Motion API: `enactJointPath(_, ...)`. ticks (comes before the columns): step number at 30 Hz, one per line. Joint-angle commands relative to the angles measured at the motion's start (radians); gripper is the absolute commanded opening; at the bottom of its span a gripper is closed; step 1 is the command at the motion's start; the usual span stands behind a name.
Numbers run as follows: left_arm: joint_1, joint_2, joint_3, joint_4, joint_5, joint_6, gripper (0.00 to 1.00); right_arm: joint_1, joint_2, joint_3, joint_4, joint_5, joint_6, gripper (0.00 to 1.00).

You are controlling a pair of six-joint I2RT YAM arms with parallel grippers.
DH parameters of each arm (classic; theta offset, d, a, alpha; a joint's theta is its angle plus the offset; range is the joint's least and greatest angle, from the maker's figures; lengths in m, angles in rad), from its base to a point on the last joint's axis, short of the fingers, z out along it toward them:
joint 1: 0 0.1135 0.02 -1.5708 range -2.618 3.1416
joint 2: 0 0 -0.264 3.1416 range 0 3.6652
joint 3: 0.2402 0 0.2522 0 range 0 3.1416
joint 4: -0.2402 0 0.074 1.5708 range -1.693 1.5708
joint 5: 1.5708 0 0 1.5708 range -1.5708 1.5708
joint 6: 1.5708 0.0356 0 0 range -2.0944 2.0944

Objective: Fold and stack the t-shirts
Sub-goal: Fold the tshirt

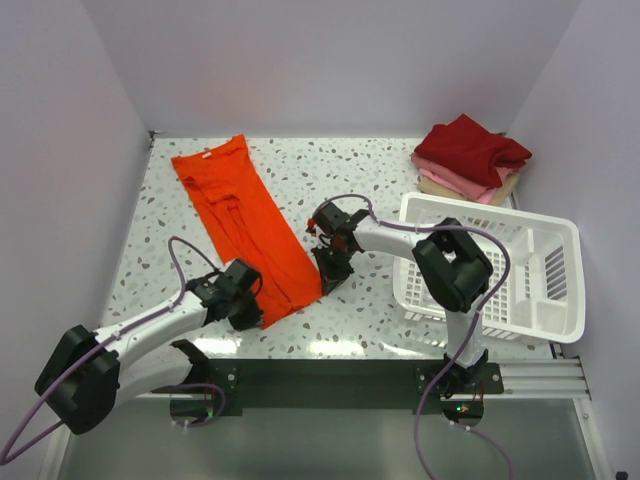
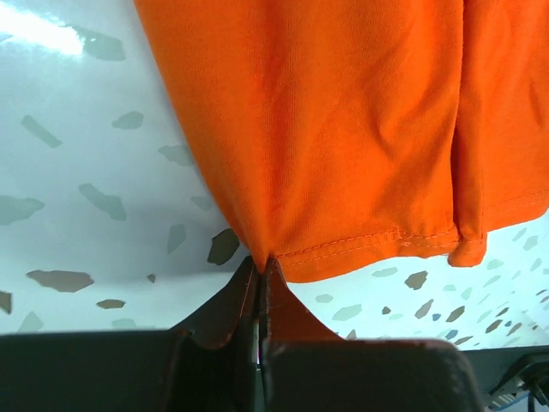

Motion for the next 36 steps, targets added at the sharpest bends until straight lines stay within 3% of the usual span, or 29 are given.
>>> enactJointPath(1,-0.008,-0.035,0.024,-0.119,-0.016,0.028,0.00,0.004,-0.036,0.032,-0.077,0.039,-0.023,0.00)
enactJointPath(11,-0.006,-0.115,0.119,-0.203,0.022,0.022,0.00,0.004,-0.101,0.046,-0.188,0.050,-0.042,0.00)
enactJointPath(16,-0.005,-0.081,0.182,-0.177,0.030,-0.001,0.00,0.004,-0.052,0.187,-0.234,0.002,-0.022,0.00)
enactJointPath(19,0.015,-0.041,0.215,-0.169,-0.038,-0.003,0.00,0.004,0.016,0.305,-0.255,0.002,-0.005,0.00)
enactJointPath(24,0.207,0.034,0.268,-0.082,-0.036,0.120,0.00,0.001,0.142,0.540,-0.306,0.024,0.001,0.00)
enactJointPath(29,0.286,0.164,0.397,-0.096,-0.089,0.250,0.00,-0.011,0.275,0.736,-0.320,0.054,0.022,0.00)
enactJointPath(36,0.379,0.240,0.466,-0.082,-0.159,0.315,0.00,-0.030,0.360,0.856,-0.225,0.081,0.075,0.00)
